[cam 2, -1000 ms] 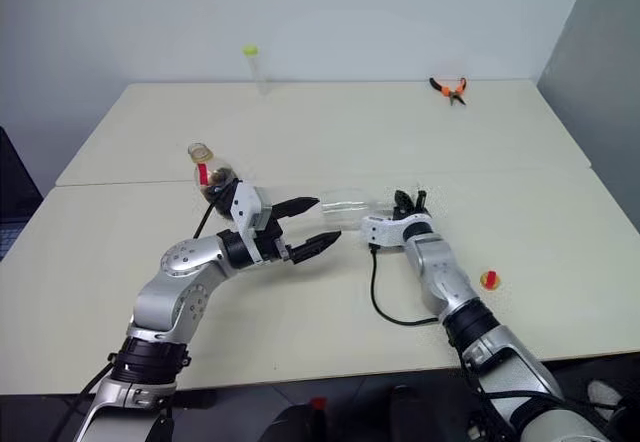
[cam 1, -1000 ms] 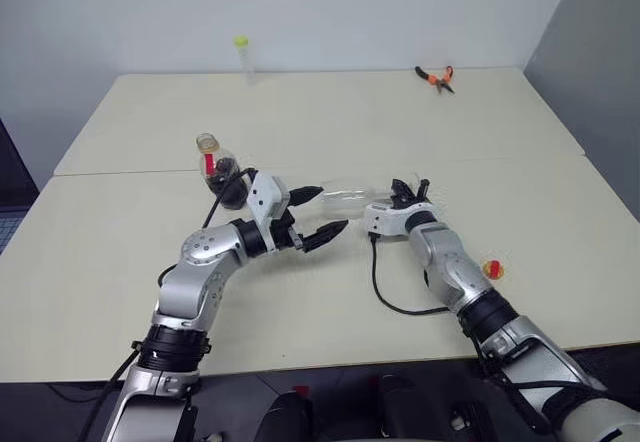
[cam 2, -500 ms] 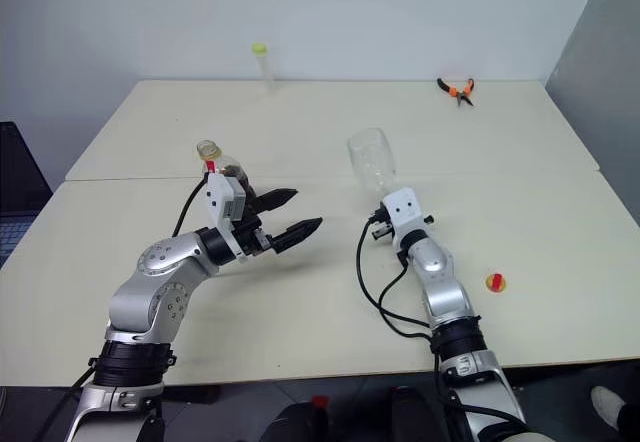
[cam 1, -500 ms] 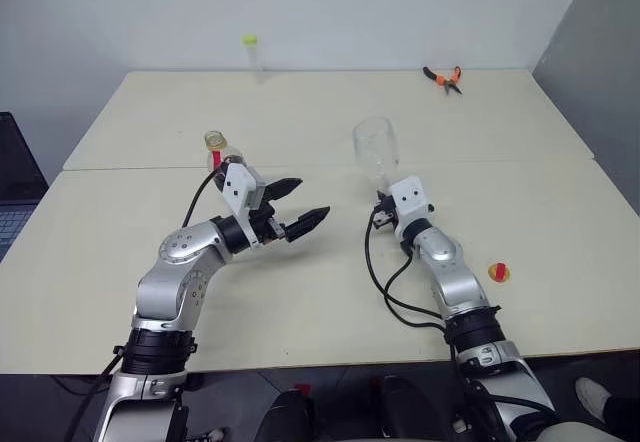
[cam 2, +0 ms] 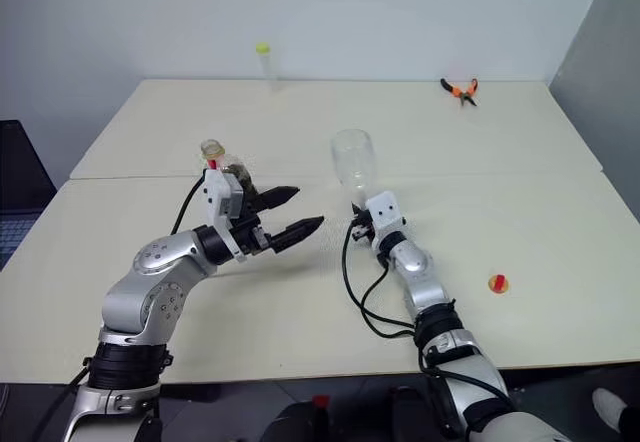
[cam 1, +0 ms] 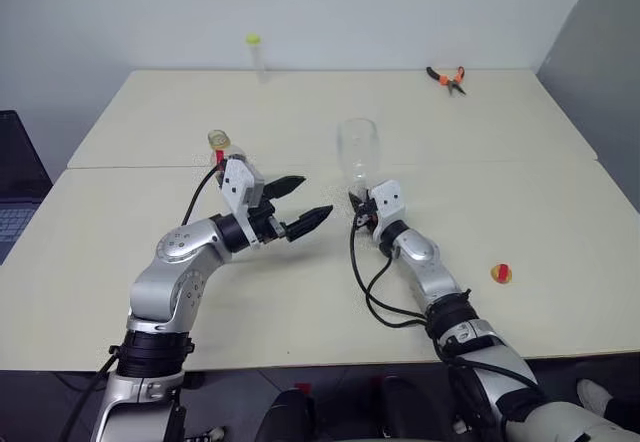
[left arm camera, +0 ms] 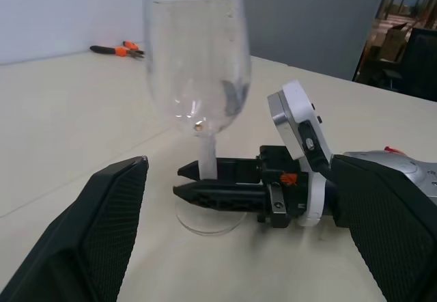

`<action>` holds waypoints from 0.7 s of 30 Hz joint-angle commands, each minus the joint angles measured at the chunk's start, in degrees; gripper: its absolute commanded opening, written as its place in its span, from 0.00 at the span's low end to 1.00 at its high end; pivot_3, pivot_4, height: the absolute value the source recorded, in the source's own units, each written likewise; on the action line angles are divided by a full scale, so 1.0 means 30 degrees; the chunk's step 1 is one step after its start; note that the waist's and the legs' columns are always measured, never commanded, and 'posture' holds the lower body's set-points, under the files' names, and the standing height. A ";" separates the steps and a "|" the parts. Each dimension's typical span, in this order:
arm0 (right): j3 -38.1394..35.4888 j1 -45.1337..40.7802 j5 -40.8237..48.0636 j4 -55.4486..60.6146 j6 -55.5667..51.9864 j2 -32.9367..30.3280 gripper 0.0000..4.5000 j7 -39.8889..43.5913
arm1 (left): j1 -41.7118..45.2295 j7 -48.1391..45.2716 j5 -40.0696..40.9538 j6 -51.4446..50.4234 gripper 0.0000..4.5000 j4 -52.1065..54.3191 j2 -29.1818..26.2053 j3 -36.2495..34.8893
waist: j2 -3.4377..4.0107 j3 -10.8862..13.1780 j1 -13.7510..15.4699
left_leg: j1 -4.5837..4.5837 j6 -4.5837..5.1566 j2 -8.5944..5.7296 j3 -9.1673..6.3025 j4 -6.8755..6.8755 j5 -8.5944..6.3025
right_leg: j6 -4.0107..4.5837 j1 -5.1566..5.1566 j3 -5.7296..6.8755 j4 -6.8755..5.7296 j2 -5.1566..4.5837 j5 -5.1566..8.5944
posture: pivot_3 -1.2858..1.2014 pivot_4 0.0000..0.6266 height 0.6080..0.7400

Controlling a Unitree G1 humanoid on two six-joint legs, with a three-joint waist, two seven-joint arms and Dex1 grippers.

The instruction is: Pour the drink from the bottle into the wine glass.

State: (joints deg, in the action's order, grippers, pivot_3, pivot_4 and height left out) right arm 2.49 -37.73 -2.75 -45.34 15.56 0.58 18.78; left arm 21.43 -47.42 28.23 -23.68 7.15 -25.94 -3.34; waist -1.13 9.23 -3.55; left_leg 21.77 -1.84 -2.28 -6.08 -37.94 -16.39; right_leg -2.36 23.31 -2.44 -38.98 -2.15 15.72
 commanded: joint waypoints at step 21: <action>0.1626 0.4010 -0.0465 0.5401 -0.3312 -0.2758 0.99 0.1314 | 0.0730 -0.0337 0.0965 -0.0447 1.00 0.1996 -0.0361 -0.0265 | -0.0005 -0.0008 0.0471 | -0.0005 0.0001 -0.0012 -0.0002 -0.0008 0.0000 | -0.0004 -0.0032 0.0016 0.0012 -0.0002 0.0002 | 0.52 0.24 1.00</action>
State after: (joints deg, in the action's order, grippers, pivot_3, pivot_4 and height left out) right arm 7.52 -28.02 -4.33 -28.78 7.65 -6.44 21.51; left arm 22.71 -48.21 29.53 -25.03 10.82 -26.69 -3.68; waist -1.14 9.21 -2.14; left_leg 21.76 -1.83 -2.32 -6.09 -37.96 -16.39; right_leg -2.38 23.20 -2.38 -38.93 -2.16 15.73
